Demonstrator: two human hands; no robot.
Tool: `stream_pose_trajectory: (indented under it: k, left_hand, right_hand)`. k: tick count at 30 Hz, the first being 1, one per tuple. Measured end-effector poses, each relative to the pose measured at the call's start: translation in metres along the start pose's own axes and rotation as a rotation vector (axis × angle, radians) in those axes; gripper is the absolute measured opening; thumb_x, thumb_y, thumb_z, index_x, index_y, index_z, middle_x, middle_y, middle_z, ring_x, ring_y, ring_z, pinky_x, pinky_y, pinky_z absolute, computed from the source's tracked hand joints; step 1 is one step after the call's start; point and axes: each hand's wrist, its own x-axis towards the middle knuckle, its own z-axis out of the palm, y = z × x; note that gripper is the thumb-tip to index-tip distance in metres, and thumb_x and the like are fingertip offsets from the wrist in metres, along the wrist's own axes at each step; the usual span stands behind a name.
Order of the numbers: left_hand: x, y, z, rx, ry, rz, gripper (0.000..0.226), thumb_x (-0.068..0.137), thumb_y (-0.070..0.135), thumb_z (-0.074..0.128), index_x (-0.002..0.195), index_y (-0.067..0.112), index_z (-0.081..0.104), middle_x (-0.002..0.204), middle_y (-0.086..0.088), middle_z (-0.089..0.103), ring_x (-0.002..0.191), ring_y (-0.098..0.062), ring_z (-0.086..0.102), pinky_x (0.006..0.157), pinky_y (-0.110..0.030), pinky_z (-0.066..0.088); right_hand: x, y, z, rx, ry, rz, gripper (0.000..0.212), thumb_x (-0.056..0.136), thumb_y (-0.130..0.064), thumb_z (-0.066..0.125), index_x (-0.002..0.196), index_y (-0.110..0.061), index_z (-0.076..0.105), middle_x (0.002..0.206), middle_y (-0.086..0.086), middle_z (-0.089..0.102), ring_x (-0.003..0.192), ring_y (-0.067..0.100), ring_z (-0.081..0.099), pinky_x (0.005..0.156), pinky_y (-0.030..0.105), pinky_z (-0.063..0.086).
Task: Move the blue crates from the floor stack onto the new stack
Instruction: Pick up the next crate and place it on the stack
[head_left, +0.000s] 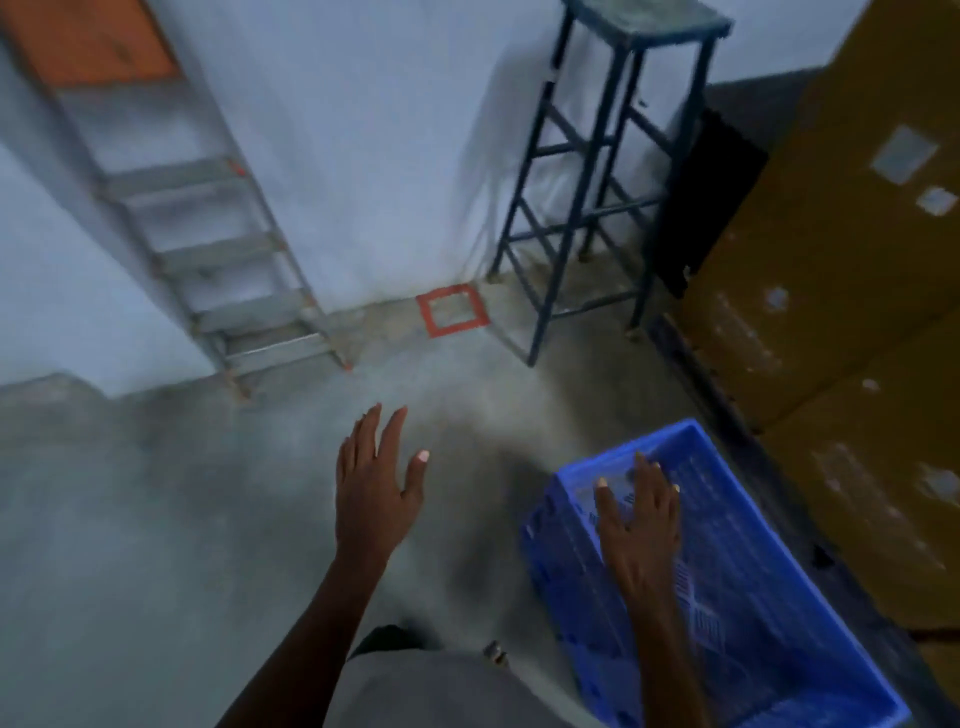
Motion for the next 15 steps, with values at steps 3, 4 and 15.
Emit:
stream_pose_trajectory:
  k: [3,4,15]
  left_hand:
    - [-0.037,-0.062,-0.042,0.022,0.114,-0.191,0.059,0.099,0.048,0.046,0.151,0.021,0.044,0.161,-0.011,0.033,0.148,-0.035,0.031,0.118,-0.051,0.029]
    - [-0.051,-0.082,-0.056,0.031,0.145,-0.255,0.06,0.098,0.049,0.045,0.151,0.021,0.045,0.161,-0.012,0.034,0.147,-0.037,0.032,0.117,-0.051,0.029]
    - [-0.246,-0.311,-0.243,0.154,0.481,-0.828,0.063,0.097,0.055,0.042,0.154,0.029,0.037,0.166,-0.006,0.023,0.154,-0.03,0.017,0.122,-0.051,0.021]
  right_hand:
    - [-0.012,-0.049,0.039,-0.056,-0.119,-0.166,0.067,0.097,-0.044,0.055,0.155,-0.017,0.035,0.161,0.014,0.032,0.151,0.034,0.02,0.122,0.05,0.015]
    - [-0.02,-0.068,0.054,-0.075,-0.16,-0.206,0.066,0.097,-0.042,0.057,0.155,-0.018,0.034,0.162,0.014,0.031,0.152,0.034,0.019,0.122,0.049,0.014]
    - [-0.22,-0.276,0.273,-0.181,-0.545,-0.703,0.068,0.095,-0.056,0.042,0.156,-0.027,0.033,0.166,0.007,0.023,0.153,0.033,0.013,0.12,0.054,0.014]
